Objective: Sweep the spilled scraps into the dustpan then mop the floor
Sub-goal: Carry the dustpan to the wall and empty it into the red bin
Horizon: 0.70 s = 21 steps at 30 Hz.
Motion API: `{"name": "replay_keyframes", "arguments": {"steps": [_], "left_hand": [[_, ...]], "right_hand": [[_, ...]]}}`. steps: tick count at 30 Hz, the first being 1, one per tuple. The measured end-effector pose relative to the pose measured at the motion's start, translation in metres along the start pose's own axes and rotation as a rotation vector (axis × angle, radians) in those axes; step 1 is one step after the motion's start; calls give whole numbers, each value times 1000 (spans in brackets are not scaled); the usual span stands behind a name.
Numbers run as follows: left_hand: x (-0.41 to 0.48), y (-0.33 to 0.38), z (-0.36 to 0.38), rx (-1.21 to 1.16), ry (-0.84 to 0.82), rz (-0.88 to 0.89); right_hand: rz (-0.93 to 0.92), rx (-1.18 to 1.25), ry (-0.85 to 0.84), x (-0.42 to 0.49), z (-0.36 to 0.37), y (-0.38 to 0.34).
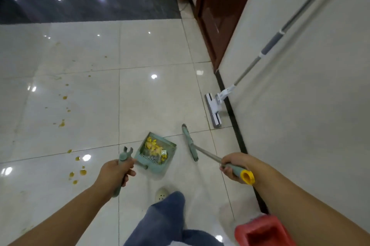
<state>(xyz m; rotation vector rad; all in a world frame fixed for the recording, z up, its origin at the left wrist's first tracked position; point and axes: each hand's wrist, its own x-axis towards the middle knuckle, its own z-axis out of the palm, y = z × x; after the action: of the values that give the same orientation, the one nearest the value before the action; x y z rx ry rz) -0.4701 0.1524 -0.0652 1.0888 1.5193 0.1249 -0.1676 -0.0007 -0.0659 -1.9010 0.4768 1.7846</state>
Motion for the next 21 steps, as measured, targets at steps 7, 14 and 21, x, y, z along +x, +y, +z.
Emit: {"name": "replay_keyframes", "arguments": {"steps": [7, 14, 21], "left_hand": [[-46, -29, 62, 180, -139, 83], [-101, -70, 100, 399, -186, 249], [-142, -87, 113, 517, -309, 392]], "right_hand": [[66, 499, -172, -6, -69, 137], [21, 680, -222, -26, -100, 274], [-65, 861, -190, -48, -93, 366]]}}
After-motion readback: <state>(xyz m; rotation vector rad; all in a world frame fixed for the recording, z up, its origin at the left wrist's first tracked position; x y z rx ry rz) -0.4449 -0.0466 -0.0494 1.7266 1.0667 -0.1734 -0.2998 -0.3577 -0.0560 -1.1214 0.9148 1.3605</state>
